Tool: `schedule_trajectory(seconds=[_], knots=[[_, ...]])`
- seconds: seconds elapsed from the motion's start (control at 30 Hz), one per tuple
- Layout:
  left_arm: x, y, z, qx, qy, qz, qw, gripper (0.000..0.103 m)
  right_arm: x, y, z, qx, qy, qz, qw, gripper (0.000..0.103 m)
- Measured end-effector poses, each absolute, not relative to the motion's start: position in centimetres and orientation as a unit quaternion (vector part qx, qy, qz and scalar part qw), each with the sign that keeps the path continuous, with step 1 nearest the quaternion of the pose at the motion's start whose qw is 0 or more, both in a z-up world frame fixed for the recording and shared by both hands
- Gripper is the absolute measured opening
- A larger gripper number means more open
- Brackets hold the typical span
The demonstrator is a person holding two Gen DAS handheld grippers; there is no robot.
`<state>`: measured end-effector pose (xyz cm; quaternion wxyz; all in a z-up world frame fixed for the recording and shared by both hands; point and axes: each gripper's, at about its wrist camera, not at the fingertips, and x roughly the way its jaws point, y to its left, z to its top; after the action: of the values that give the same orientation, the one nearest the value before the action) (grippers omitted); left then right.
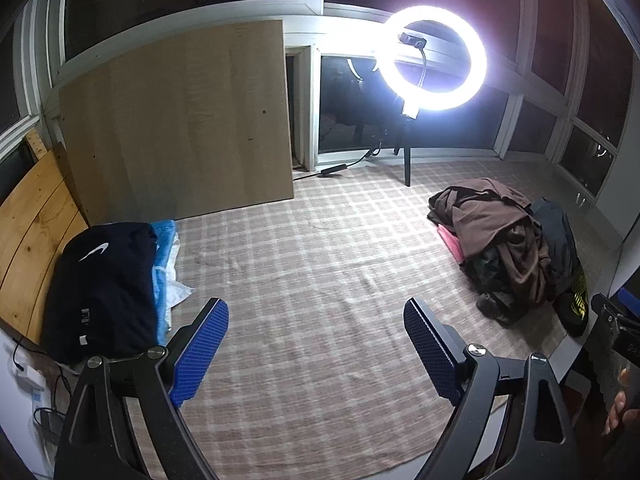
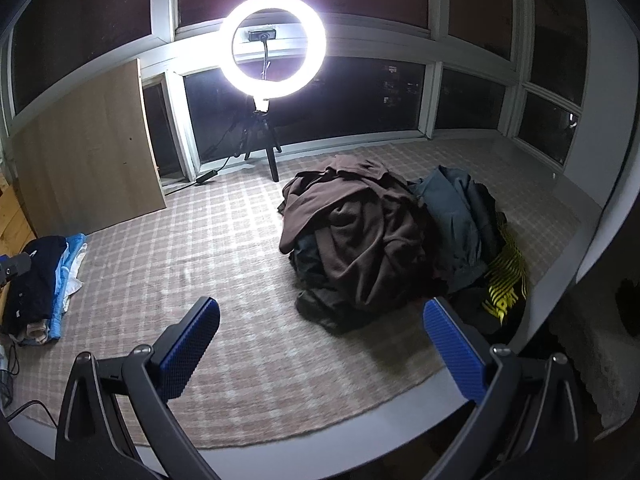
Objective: Fold clothes
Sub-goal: 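Move both grippers to the clothes pile and grasp the brown fleece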
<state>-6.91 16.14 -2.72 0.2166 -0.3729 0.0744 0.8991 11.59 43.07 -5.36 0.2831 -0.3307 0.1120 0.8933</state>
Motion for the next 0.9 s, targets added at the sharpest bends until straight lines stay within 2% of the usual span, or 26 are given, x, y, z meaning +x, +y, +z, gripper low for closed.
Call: schedule_trajectory(seconds=[0.53,0.63,0.8,0.9], knots=[[-8.4,29.0,-3.4,-0.406,0.044,0.887,0.218,0.09,12.8,63.1,-6.5,-0.319,0.108,0.894,0.295,0.103],[-9.3,31.9,-4.5,-0.424,0.034,0.874,0.234,0.09,11.5,66.5,-6.5,-0.33,0.098,0.898,0.273,0.103],[-9.8,37.9,-6.0,-0.438,0.069,0.859,0.256,0.09,10.3,71.2,-6.2,-0.347,0.049,0.893,0.281,0.103],[-9.8,41.1,-6.7,-0.444,0.089,0.849,0.272,0.09,12.0,75.3,-6.3,-0.341,0.081,0.888,0.296,0.102]])
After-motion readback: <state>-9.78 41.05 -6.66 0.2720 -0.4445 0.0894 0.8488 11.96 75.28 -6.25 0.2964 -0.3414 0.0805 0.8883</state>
